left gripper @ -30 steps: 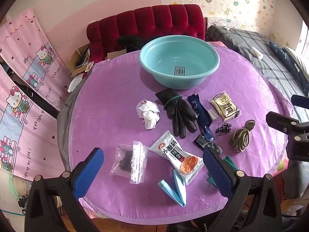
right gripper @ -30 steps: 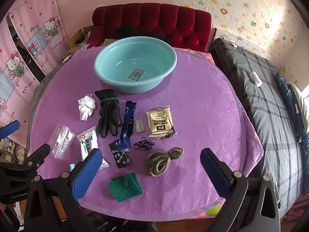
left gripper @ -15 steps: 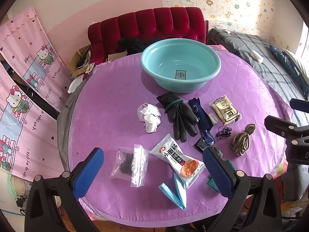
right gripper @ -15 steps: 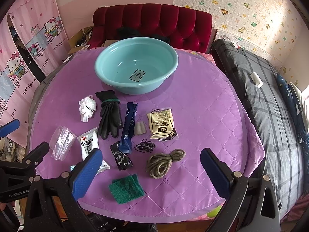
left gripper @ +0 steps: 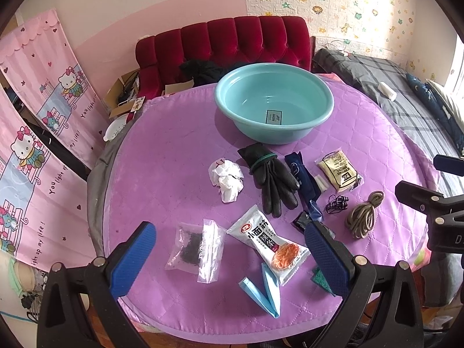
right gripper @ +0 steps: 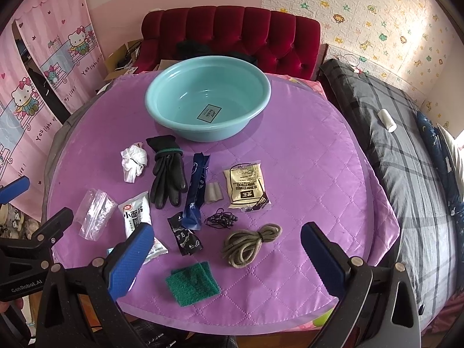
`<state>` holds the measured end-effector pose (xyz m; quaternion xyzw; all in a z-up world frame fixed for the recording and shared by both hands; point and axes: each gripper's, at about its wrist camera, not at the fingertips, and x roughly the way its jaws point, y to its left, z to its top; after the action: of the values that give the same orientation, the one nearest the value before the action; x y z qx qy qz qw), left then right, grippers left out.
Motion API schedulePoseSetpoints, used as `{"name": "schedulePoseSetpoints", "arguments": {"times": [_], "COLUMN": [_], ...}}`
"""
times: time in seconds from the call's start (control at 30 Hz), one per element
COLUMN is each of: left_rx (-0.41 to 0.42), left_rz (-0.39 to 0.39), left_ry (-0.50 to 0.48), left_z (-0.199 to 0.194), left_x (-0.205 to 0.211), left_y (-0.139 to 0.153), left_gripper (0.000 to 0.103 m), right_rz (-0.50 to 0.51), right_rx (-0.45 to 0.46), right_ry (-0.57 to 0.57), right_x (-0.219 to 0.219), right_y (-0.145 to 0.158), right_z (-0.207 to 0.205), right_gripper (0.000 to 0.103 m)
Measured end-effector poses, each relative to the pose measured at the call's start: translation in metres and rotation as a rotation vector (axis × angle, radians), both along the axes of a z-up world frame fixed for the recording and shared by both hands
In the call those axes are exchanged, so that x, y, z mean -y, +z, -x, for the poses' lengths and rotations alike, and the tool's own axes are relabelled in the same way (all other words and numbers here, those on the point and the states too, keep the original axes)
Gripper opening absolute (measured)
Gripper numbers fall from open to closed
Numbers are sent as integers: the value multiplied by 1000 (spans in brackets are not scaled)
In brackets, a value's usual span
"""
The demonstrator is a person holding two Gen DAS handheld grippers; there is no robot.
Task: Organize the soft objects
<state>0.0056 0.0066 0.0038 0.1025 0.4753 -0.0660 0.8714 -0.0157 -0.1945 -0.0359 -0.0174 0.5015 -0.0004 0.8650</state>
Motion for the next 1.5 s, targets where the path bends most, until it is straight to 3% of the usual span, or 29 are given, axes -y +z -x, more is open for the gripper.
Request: {"name": "schedulePoseSetpoints", "arguments": {"times": [1.5], "left_rx": [-23], "left_rz": [30], "left_ry": [1], "left_z": [1], "left_x": [-1], "left_y": [-5], "left_gripper": [103], "right_rz": [18], "right_rx": [-29], "right_ry": [-3], "right_x": [5], "right_y": [-10], "right_z": [-1], "right_gripper": [103]}}
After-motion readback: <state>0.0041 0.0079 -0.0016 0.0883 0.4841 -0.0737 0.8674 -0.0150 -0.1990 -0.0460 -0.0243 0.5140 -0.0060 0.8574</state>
